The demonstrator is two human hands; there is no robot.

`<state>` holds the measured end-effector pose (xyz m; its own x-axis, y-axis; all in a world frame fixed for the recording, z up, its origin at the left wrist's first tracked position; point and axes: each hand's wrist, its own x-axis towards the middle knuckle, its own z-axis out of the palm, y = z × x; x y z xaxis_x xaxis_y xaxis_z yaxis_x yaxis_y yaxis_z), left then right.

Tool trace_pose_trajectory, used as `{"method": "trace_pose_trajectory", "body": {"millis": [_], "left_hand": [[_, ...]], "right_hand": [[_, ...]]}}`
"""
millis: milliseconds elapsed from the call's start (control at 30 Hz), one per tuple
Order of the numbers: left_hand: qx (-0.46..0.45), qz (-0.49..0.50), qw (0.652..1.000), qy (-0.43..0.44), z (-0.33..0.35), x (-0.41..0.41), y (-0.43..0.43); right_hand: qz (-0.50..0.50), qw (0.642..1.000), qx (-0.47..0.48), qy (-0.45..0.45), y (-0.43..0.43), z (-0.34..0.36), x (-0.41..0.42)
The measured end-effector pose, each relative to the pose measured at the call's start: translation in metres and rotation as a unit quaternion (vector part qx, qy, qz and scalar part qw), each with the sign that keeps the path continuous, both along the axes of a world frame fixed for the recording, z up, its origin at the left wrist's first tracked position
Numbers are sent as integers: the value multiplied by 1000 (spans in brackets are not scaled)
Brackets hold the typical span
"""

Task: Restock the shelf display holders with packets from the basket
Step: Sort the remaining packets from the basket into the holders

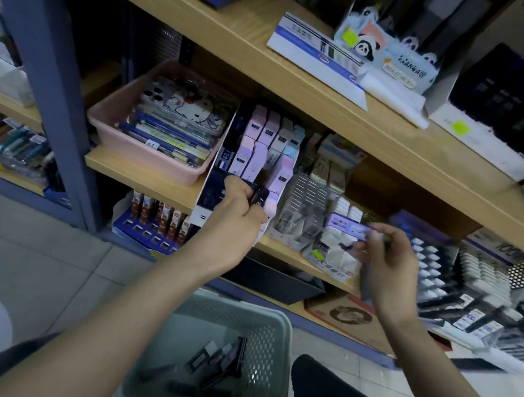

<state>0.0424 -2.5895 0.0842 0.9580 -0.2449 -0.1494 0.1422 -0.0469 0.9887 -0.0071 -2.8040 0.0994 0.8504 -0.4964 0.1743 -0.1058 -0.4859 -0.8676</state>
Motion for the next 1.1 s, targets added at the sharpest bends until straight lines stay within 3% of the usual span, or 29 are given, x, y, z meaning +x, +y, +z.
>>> {"method": "trace_pose_trajectory", "body": {"millis": [100,433,533,667,733,833,1100], "left_hand": [[-8,-34,999,-31,4,-7,-17],[43,-63,995,-70,7,-21,-55],[53,-67,993,-76,5,-22,-61],[53,-72,993,-73,1,-22,-67],[51,-76,993,-69,0,-21,-69],[43,-81,993,-71,0,-21,-72],[49,-92,991,-82,1,-23,-75]], "right_hand": [[-24,993,-113,12,-31,-5,-11],[-11,973,-226,37,-68,-10,-17],[9,954,-297,32,-76,-14,-5],[47,919,-379,99,-80,-21,8],[52,912,-387,128,-81,-24,13],[35,933,-328,147,-81,-29,19],[23,938,-335,84,-76,-31,23]]}}
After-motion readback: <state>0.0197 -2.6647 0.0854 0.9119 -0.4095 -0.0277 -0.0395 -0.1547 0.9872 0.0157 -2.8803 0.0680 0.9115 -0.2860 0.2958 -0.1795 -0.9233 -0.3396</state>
